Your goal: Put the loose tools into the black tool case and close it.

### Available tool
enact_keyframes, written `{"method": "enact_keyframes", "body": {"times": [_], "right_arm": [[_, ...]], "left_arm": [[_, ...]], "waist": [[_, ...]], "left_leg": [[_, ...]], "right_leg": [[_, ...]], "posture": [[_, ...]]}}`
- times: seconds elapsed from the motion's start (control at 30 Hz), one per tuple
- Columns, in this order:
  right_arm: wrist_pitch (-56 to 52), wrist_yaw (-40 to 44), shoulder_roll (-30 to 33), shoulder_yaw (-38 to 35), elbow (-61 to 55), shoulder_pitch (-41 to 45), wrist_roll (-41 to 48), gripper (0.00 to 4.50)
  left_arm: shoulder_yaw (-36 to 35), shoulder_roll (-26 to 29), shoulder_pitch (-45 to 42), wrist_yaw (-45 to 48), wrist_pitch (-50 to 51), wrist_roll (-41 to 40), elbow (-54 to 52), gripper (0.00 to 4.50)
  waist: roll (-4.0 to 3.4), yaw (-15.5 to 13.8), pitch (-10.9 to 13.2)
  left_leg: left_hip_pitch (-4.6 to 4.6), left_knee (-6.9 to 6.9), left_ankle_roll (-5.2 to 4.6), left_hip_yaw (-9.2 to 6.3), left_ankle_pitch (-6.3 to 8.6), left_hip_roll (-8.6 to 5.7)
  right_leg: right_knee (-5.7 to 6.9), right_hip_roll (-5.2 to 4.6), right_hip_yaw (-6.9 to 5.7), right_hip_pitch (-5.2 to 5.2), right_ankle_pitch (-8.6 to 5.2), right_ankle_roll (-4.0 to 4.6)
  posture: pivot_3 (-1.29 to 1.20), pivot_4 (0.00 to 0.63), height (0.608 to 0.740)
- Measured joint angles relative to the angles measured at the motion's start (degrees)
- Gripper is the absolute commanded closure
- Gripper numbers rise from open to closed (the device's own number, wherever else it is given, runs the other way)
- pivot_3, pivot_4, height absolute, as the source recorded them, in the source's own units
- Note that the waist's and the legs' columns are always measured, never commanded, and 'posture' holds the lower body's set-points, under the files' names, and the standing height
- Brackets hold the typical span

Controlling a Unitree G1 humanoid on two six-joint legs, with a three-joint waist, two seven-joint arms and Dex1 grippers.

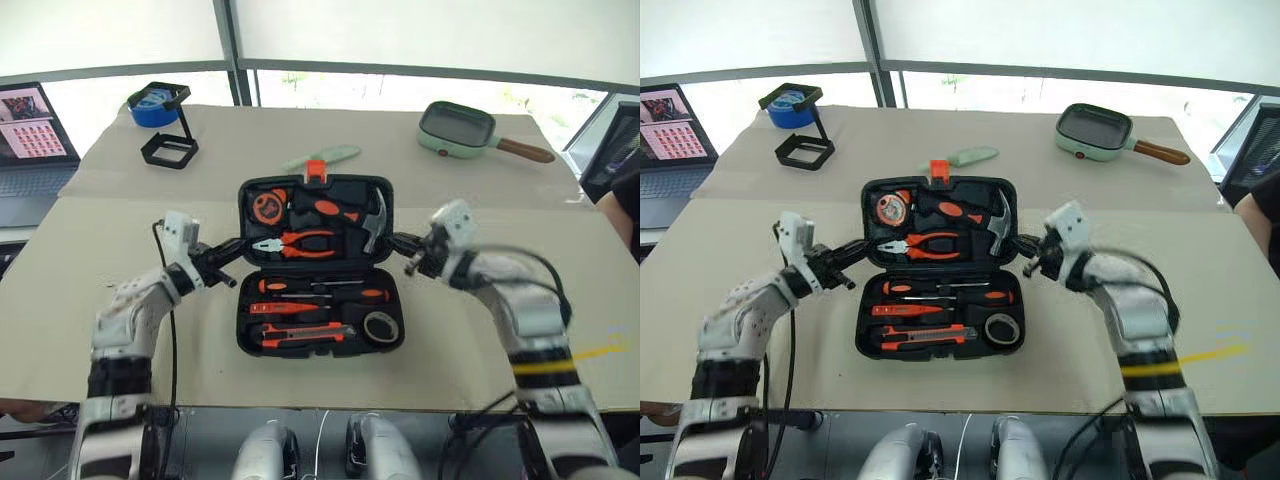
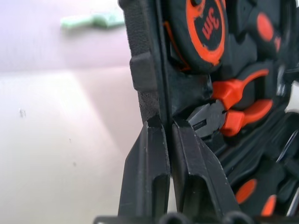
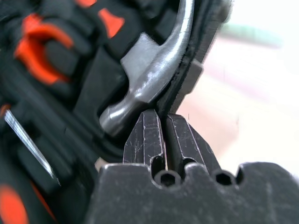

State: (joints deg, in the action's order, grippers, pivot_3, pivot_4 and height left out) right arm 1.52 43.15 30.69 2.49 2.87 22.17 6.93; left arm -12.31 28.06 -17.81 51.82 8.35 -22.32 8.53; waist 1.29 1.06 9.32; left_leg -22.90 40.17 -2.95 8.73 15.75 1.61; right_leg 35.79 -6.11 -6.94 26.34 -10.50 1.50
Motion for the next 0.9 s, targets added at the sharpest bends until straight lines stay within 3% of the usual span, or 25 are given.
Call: {"method": "enact_keyframes", "body": {"times": [0.17,0.27,0.37,0.57,0.6,0.63,0.7,0.73,0.8,0.9], "right_arm": [[25.04,-6.99,2.41,2.75,6.50,-4.08,-11.62,4.50],[35.12,-12.11,3.86,2.87,9.47,-6.47,-17.37,4.50],[42.00,-15.07,6.10,2.80,12.20,-9.95,-19.63,3.55],[45.11,-16.17,9.71,2.50,14.93,-14.92,-21.14,1.36],[45.07,-16.27,10.39,1.92,14.69,-15.23,-21.06,1.11],[44.36,-15.84,11.60,1.07,14.34,-15.99,-19.69,0.72],[41.32,-12.55,14.16,-0.21,12.80,-18.18,-14.23,1.08],[38.17,-8.87,15.89,-0.52,10.79,-20.70,-9.07,1.14],[28.79,-0.95,19.30,-1.00,3.05,-27.83,4.12,1.73],[19.40,6.59,23.25,-1.08,-7.43,-35.38,14.54,2.72]], "left_arm": [[1.22,1.43,6.70,2.75,-22.94,5.94,1.17,4.48],[2.23,3.35,9.77,3.63,-31.74,8.74,2.11,3.59],[2.08,4.39,14.87,3.89,-34.58,9.59,5.61,2.50],[-0.32,8.23,21.34,3.32,-38.83,9.83,5.90,0.19],[-1.26,8.58,21.41,2.60,-38.11,9.43,5.92,0.00],[-2.41,9.07,21.31,1.97,-36.49,8.28,5.94,0.00],[-3.68,10.63,20.94,1.88,-32.56,5.90,6.03,0.17],[-3.96,11.28,20.26,2.13,-30.61,4.98,6.03,0.54],[-3.60,11.50,17.75,2.37,-27.97,4.30,6.10,1.11],[-0.40,10.51,10.79,2.46,-24.45,4.44,6.50,2.12]], "waist": [[0.00,-0.16,0.00],[-0.03,-0.32,-0.05],[-0.07,-0.54,-0.08],[0.10,-0.37,-0.06],[0.10,-0.38,-0.06],[0.10,-0.38,-0.06],[0.10,-0.58,-0.06],[0.10,-0.86,-0.06],[0.08,-1.69,-0.06],[0.10,-2.05,-0.07]], "left_leg": [[0.54,-0.21,0.03,0.31,0.00,0.14],[0.88,-0.35,0.39,0.46,0.21,0.24],[0.91,-0.32,0.09,0.53,0.16,0.24],[0.86,-0.32,-0.15,0.59,0.10,0.33],[0.86,-0.32,-0.15,0.58,0.10,0.34],[0.86,-0.32,-0.16,0.58,0.11,0.35],[0.85,-0.31,-0.24,0.57,0.15,0.34],[0.85,-0.30,-0.27,0.56,0.17,0.34],[0.85,-0.32,-0.46,0.45,0.27,0.34],[0.83,-0.22,-0.65,0.44,0.38,0.33]], "right_leg": [[0.04,-0.04,0.12,-0.27,-0.28,-0.32],[0.04,-0.25,0.40,-0.43,-0.35,-0.29],[0.09,-0.28,0.49,-0.44,-0.36,-0.32],[0.11,-0.33,0.76,-0.29,-0.35,-0.32],[0.13,-0.33,0.83,-0.29,-0.35,-0.32],[0.12,-0.31,0.88,-0.29,-0.35,-0.32],[0.11,-0.30,0.95,-0.30,-0.35,-0.33],[0.09,-0.30,0.96,-0.32,-0.35,-0.33],[0.03,-0.30,0.96,-0.40,-0.36,-0.32],[-0.01,-0.30,0.87,-0.49,-0.31,-0.39]], "posture": [[0.00,0.150,0.740],[0.00,0.150,0.740],[0.00,0.150,0.740],[0.00,0.150,0.740],[0.00,0.150,0.740],[0.00,0.150,0.740],[0.00,0.150,0.740],[0.00,0.150,0.740],[0.00,0.150,0.740],[0.00,0.150,0.740]]}}
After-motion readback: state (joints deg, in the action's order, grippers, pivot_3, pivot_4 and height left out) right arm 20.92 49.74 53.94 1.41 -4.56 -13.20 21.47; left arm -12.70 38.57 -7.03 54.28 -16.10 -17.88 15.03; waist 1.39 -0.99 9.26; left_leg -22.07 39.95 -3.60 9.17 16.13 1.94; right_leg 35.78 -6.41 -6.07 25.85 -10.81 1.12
